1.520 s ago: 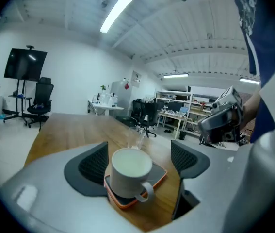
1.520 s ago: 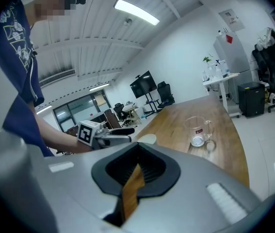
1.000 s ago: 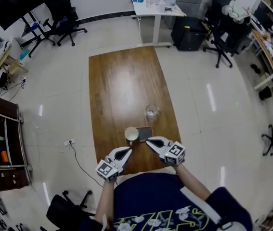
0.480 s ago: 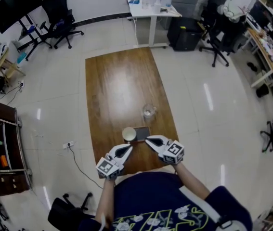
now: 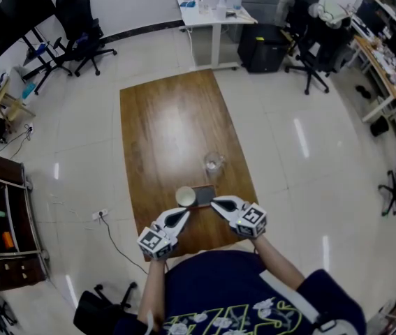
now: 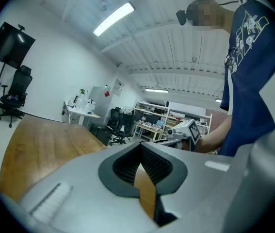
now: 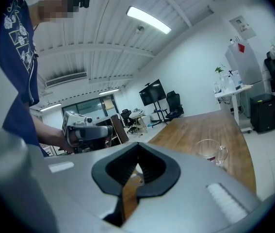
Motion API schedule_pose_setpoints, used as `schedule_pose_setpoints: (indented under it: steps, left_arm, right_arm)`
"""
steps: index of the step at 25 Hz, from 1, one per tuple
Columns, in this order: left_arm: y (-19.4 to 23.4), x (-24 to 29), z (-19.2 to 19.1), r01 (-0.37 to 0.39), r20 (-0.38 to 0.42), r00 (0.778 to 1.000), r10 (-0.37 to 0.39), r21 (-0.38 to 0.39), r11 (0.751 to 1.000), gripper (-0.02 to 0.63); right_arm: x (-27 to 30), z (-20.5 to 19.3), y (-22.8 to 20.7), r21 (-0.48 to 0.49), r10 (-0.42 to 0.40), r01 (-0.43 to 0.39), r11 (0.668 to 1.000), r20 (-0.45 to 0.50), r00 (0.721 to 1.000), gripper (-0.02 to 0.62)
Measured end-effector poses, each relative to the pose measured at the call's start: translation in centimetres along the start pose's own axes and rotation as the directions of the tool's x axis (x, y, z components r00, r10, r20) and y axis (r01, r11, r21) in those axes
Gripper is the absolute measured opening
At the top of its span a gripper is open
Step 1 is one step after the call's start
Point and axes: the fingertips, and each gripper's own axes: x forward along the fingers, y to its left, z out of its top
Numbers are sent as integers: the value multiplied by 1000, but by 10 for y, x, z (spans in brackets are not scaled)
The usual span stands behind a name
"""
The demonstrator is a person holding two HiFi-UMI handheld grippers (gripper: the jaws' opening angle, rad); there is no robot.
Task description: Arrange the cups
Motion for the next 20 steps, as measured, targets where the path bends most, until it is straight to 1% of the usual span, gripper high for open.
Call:
schedule_pose_setpoints:
  steps: [6, 10, 14, 20]
  left_arm:
    - [-2, 2, -2, 15, -6, 1000, -15, -4, 1000, 2]
    - [-2, 3, 1, 14, 10, 1000, -14, -13, 1000, 2]
    - [-1, 4, 4, 6, 16, 1000, -5, -21, 1000, 2]
    - [0, 3, -3, -4, 3, 1000, 4, -24, 1000, 2]
  right_arm:
    - [-2, -6, -6, -2, -16, 16, 1000, -34, 999, 0]
    - [8, -8, -26, -33, -50, 47, 998, -83, 995, 0]
    - [24, -9, -52, -78, -99, 88, 993, -141, 985, 0]
    - [47, -8, -89, -144, -169, 140, 980, -216, 962, 0]
